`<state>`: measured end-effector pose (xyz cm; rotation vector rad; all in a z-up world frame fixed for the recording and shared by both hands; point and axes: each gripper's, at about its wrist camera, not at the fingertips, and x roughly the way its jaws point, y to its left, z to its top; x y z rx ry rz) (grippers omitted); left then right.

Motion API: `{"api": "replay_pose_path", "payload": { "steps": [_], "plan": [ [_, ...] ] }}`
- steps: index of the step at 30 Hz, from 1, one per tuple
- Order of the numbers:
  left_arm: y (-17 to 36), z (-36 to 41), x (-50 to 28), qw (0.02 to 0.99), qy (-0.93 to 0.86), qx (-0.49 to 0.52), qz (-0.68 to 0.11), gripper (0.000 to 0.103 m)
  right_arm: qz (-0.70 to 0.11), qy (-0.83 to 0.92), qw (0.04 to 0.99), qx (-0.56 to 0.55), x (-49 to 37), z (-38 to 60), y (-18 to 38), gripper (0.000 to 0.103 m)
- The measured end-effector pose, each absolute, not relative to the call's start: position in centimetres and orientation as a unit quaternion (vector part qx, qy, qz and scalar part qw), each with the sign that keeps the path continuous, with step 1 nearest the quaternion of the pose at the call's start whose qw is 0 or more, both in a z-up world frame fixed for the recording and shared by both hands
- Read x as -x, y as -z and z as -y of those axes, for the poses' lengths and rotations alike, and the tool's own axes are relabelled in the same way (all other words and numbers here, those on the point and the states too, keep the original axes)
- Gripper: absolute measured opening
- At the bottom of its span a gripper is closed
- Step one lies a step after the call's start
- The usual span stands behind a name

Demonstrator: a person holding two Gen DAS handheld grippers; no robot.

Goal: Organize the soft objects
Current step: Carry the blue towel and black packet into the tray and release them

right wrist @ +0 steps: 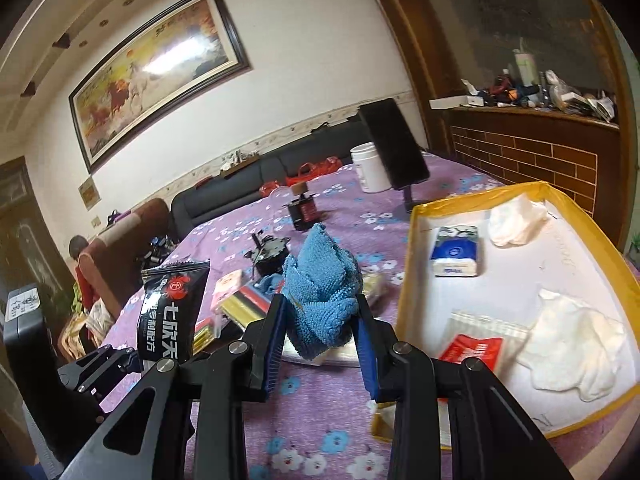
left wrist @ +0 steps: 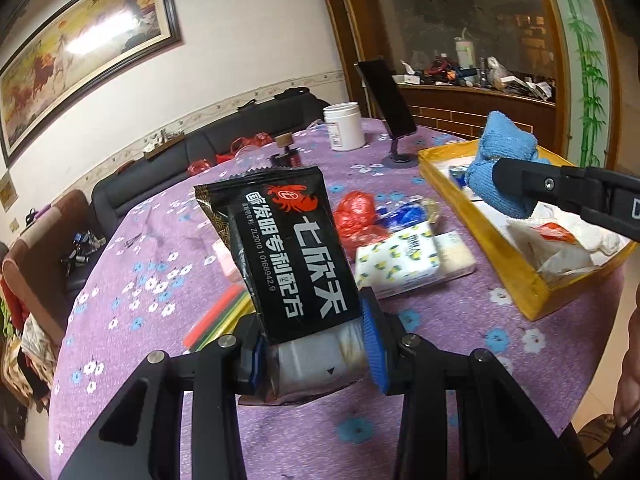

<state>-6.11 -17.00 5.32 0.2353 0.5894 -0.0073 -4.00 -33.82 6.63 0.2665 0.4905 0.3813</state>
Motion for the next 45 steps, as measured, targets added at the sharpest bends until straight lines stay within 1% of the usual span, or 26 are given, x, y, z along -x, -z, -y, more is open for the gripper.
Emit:
{"api": "replay_pose_path", "payload": {
  "steps": [7,14,20,26,34,42,45],
  "plan": [
    [-6.9,20.6,5.9,0.946,0.06,-0.123,-0.295,0.039,-0.233,-0.153,0.947,-0.158,4.5,38.4,-7.3,0.035],
    [-8.2,26.1,4.5,0.928,0.153,-0.122,-0.318,0.039,-0.236,-0.106,0.952,-0.162,4.4,43.3,-8.3,0.035],
    [-7.7,30.8,1.9,0.901,0.217,-0.122,-0.356,0.039,-0.28,-0.075,0.944,-0.157,1.9,47.3,-8.6,0.035],
    [-7.3,33.4,-2.0,0.876,0.248,-0.107,-0.4,0.039,-0.329,-0.057,0.927,-0.172,-1.7,50.5,-8.1,0.035],
    [-5.4,36.4,-6.0,0.847,0.27,-0.094,-0.447,0.039,-0.403,-0.053,0.895,-0.186,-6.8,51.8,-5.8,0.035],
    [-4.5,37.8,-7.3,0.838,0.277,-0.09,-0.462,0.04,-0.436,-0.038,0.879,-0.189,-8.4,52.1,-4.0,0.035],
    [-4.4,38.0,-7.8,0.837,0.277,-0.085,-0.465,0.041,-0.44,-0.036,0.877,-0.19,-8.6,52.2,-3.7,0.037]
  ]
}}
